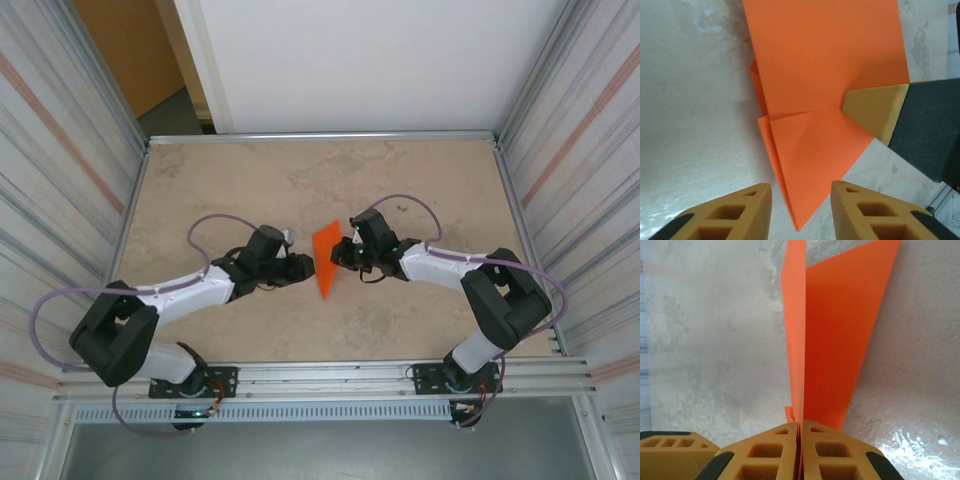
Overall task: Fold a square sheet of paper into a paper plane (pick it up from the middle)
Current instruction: Turn over the paper at the center of the table.
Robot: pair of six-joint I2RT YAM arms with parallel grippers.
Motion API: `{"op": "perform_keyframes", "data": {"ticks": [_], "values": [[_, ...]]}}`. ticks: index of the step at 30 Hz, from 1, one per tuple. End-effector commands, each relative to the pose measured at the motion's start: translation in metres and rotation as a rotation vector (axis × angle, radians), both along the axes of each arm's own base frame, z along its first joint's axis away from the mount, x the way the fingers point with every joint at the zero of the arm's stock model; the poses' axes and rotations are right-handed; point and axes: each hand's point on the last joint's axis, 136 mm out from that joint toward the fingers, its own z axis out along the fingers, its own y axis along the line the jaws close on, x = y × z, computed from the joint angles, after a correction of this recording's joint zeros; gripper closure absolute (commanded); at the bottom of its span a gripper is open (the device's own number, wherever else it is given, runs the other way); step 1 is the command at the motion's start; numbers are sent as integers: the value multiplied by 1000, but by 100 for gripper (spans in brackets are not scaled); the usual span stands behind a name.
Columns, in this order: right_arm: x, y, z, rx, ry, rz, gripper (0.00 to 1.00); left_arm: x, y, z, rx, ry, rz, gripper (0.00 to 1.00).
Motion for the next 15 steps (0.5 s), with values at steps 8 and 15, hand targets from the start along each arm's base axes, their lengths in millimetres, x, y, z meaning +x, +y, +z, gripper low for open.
{"op": "perform_keyframes", "data": {"ticks": [8,15], "values": [[1,-6,-5,50,63,-73,90,14,-38,-1,-84,15,-1,78],[-4,-12,-21,20,118,-96,89,21,-46,-14,-71,46,1,86]]}}
